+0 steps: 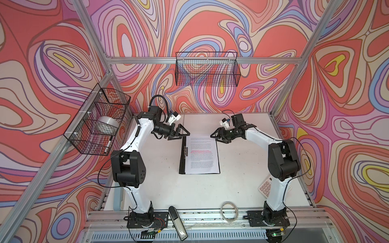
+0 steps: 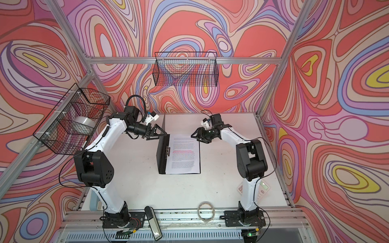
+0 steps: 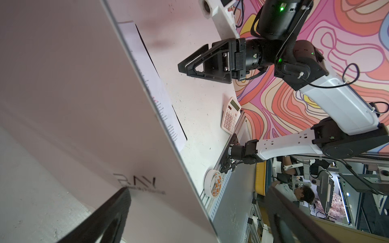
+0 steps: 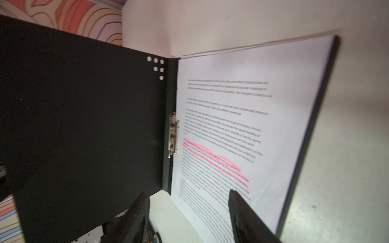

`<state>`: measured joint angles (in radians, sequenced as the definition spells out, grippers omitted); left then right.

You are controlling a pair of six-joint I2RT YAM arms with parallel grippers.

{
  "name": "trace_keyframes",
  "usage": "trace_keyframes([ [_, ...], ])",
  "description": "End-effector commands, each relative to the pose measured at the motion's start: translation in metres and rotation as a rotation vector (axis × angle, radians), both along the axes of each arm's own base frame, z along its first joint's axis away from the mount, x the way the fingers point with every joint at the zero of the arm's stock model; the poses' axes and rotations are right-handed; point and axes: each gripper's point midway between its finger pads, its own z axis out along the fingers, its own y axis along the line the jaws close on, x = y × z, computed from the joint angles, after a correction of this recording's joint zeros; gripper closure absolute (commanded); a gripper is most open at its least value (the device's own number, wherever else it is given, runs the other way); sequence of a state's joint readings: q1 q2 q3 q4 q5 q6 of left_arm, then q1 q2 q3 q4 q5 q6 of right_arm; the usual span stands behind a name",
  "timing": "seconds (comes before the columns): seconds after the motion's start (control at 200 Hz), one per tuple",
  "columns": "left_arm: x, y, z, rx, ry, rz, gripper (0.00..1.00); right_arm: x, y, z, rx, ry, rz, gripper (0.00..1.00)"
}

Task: Put the files into the folder
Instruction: 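Swing the cover over the sheets with the left gripper while the right meets it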

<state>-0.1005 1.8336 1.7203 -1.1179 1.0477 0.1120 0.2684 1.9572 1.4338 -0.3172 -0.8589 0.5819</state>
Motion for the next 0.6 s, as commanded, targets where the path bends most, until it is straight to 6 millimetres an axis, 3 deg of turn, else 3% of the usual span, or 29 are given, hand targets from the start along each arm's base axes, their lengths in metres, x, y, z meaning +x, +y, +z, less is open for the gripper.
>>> trace_keyframes([
  [0.0, 0.000, -0.006, 0.014, -0.005, -0.041, -0.008, 0.00, -0.005, 0.023, 0.046, 0.218, -0.041, 0.083, 0.36],
  [0.275, 0.002, -0.018, 0.014, -0.011, -0.040, -0.025, 0.00, -0.008, 0.052, 0.066, 0.371, -0.039, 0.176, 0.35],
  [0.596, -0.002, -0.026, 0.011, -0.019, -0.032, -0.054, 0.00, -0.007, 0.068, 0.076, 0.453, -0.036, 0.211, 0.35],
])
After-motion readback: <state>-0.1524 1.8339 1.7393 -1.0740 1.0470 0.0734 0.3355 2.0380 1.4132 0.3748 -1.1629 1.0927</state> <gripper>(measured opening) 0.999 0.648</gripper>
